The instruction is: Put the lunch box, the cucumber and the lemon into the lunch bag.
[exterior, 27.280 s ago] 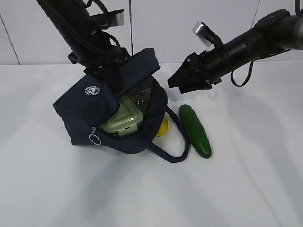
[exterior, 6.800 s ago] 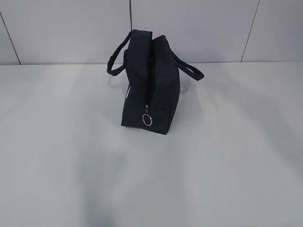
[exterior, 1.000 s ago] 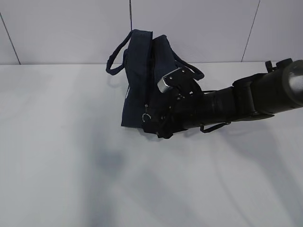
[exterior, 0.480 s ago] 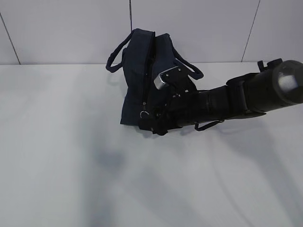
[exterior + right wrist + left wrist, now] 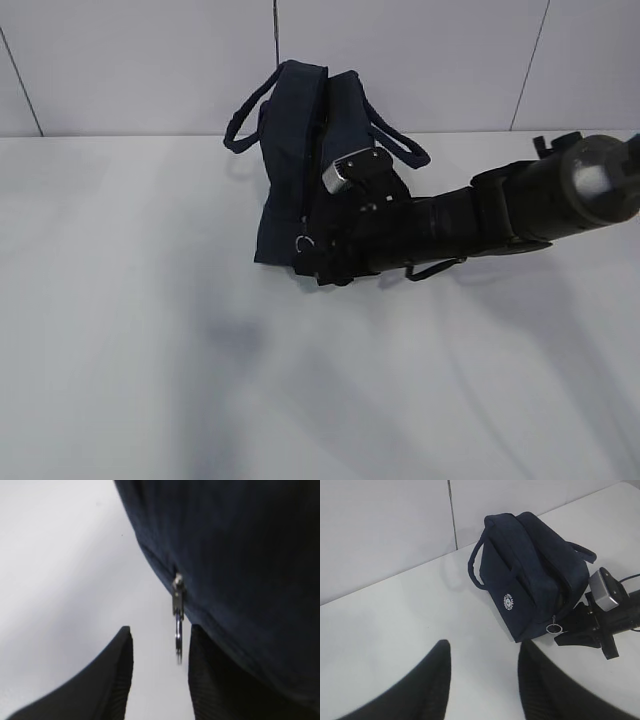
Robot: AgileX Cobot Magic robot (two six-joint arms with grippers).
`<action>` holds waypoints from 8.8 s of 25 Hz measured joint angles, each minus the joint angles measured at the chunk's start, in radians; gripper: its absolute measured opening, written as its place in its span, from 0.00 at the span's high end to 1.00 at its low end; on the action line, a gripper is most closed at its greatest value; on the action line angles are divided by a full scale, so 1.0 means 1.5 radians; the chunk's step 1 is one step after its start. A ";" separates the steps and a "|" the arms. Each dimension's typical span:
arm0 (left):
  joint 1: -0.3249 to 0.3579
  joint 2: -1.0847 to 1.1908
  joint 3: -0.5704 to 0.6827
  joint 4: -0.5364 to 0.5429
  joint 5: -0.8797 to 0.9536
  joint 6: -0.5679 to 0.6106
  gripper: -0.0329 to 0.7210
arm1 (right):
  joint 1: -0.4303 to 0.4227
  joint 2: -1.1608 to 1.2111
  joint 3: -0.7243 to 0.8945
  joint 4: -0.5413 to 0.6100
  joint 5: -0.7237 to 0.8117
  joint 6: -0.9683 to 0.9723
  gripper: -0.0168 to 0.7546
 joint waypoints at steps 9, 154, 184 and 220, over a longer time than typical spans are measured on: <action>0.000 0.000 0.000 0.000 0.000 0.000 0.56 | 0.000 0.000 -0.021 0.000 0.001 0.002 0.68; 0.000 0.373 0.105 -0.564 -0.111 0.728 0.38 | 0.000 -0.100 -0.098 -0.035 0.023 0.256 0.98; -0.069 0.585 0.053 -0.891 -0.090 1.108 0.62 | 0.000 -0.101 -0.098 -0.036 0.024 0.288 0.98; -0.084 0.562 0.058 -0.701 0.009 0.837 0.96 | 0.000 -0.152 -0.098 -0.082 -0.028 0.310 0.98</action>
